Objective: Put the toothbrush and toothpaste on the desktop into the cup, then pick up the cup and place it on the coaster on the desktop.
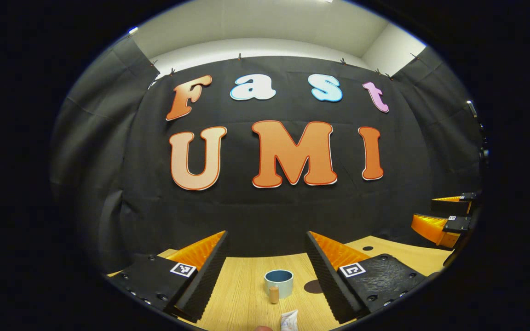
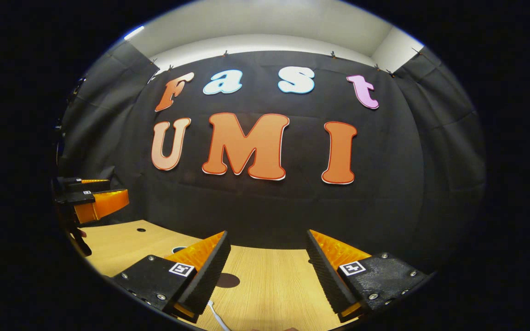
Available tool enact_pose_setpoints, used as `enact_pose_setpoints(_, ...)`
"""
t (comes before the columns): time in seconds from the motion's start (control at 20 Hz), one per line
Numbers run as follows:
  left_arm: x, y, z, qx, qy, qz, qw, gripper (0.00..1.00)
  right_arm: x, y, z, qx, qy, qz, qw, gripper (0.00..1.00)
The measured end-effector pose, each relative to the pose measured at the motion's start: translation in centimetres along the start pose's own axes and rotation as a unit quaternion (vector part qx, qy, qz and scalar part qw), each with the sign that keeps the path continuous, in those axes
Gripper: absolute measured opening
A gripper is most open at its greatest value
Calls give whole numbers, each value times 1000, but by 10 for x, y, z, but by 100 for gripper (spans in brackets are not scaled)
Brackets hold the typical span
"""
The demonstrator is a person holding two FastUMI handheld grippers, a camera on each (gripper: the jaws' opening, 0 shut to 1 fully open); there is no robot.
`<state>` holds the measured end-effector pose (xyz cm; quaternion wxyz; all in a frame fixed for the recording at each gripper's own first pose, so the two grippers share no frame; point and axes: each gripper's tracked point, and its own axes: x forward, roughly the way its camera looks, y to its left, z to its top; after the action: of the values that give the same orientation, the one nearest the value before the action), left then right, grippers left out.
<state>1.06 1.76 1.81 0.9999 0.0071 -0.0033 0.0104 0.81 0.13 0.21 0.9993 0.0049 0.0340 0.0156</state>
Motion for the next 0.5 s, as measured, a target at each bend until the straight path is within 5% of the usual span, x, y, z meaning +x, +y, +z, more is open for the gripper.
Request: enact_pose_setpoints(0.5, 0, -11, -92, -38, 146, -31, 988, 97, -12, 35, -57, 6, 93, 58, 994, 97)
